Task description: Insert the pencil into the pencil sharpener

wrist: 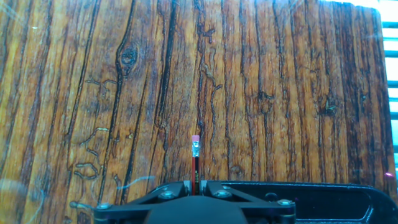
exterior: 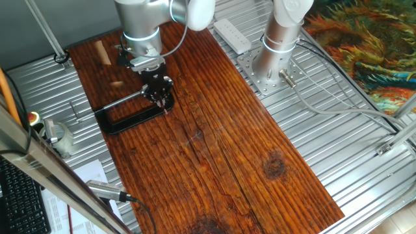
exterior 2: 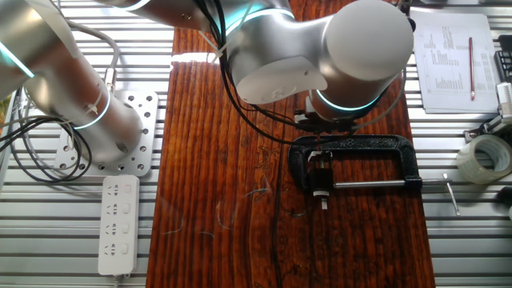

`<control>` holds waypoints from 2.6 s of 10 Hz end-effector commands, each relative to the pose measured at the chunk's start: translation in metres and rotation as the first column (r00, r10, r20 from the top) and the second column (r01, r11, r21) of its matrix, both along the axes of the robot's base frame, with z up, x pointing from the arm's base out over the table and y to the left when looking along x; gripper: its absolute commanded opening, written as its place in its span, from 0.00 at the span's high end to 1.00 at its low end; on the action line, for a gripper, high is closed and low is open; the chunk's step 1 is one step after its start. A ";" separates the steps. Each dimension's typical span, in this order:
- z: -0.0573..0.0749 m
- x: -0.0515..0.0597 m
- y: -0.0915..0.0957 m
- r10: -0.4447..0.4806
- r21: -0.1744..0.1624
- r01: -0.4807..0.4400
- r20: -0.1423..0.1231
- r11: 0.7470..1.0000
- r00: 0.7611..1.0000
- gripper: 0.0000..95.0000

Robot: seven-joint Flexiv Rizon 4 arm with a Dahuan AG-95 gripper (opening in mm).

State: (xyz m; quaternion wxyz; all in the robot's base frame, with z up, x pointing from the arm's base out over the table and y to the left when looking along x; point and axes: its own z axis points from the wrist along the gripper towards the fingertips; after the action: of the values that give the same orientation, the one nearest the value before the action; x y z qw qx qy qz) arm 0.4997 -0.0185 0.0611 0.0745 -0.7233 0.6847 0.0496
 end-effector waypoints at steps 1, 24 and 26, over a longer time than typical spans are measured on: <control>0.001 -0.001 -0.002 0.004 0.000 -0.004 0.001 1.000 1.000 1.00; 0.012 0.015 0.013 -0.040 -0.043 0.039 -0.021 0.998 0.999 0.80; 0.010 0.011 0.012 -0.047 -0.034 0.046 -0.035 0.998 0.998 0.80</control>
State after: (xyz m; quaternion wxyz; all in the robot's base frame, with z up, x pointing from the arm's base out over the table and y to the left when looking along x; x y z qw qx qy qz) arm 0.5106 -0.0077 0.0701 0.0524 -0.7072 0.7032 0.0510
